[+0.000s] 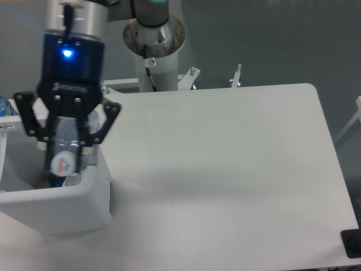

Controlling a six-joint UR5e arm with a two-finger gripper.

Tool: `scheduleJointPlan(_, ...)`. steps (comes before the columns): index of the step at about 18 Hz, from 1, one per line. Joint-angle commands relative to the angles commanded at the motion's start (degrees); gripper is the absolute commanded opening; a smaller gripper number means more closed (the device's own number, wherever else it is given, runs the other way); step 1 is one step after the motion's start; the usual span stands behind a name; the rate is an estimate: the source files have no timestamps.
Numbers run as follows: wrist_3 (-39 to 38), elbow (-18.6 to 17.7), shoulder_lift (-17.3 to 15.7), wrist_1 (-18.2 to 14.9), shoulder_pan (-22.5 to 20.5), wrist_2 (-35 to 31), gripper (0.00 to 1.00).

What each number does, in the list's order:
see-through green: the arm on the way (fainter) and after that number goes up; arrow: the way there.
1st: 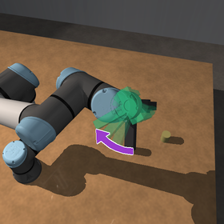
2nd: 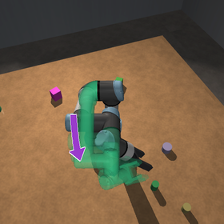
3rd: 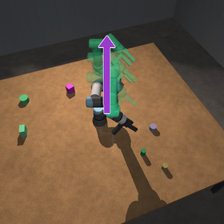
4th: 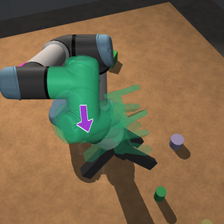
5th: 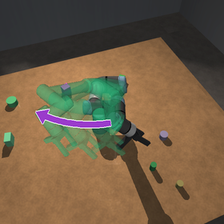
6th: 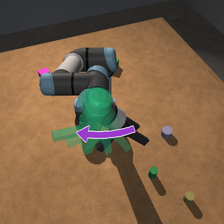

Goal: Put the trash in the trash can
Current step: 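Open the gripper to release the bottle inside the bin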

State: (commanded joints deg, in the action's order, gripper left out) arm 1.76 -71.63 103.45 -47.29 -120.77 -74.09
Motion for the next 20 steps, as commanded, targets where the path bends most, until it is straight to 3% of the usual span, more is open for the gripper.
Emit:
scheduleJointPlan(1, 0.1, -0.1, 0.3, 0.0, 0.4, 0.0, 0.41)
scheduleJointPlan(3, 0.3, 0.0, 1.1, 0.1, 0.7, 0.0, 0.61)
scheduleJointPlan(5, 1.0, 0.0, 1.7, 0.2, 0.7, 0.0, 1.0)
scheduleJointPlan(12, 2.6, 0.2, 1.9, 0.2, 0.8, -0.3, 1.0)
scheduleJointPlan(16, 6.4, -0.4, 2.1, -0.2, -2.6, -1.1, 1.0)
scheduleJointPlan(20, 15.6, -0.4, 2.4, -0.6, -4.7, -8.8, 1.0)
